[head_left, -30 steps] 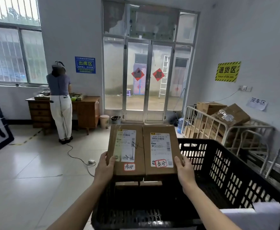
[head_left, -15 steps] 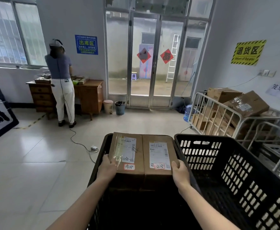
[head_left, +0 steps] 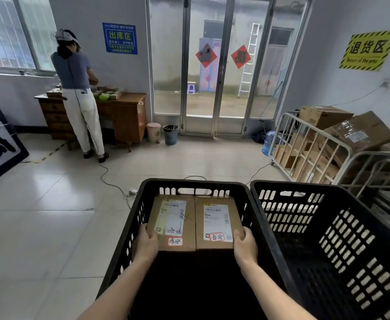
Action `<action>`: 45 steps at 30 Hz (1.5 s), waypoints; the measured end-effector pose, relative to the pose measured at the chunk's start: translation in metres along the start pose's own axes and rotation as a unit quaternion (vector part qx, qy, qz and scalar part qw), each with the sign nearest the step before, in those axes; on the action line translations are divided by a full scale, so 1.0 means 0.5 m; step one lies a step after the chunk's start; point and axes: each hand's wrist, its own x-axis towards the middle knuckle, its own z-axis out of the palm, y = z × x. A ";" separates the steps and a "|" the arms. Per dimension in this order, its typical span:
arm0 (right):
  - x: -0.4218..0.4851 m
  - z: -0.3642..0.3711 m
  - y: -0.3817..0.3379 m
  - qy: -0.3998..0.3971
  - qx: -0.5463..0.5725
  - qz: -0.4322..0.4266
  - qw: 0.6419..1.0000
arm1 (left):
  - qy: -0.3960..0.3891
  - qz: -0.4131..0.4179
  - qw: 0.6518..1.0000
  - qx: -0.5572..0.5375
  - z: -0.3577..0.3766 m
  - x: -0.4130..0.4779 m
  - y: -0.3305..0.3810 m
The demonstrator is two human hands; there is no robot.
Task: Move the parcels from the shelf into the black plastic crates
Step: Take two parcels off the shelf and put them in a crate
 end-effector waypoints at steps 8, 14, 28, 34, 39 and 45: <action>-0.007 0.003 0.016 0.010 -0.021 -0.037 0.999 | 0.034 0.042 0.997 0.055 0.007 -0.016 -0.029; -0.005 0.002 0.018 0.008 -0.030 -0.042 0.999 | 0.021 0.042 0.997 0.068 0.001 -0.021 -0.019; -0.015 0.004 -0.014 -0.082 -0.340 -0.291 0.891 | -0.113 0.209 0.870 0.432 -0.003 -0.029 0.030; 0.004 -0.008 -0.006 -0.206 -0.480 -0.284 0.804 | -0.193 0.201 0.811 0.514 -0.017 -0.004 0.041; 0.011 0.002 0.008 -0.213 -0.484 -0.282 0.801 | -0.196 0.205 0.802 0.526 -0.011 0.006 0.035; -0.002 0.004 0.007 -0.218 -0.488 -0.268 0.802 | -0.202 0.191 0.810 0.516 -0.011 0.003 0.026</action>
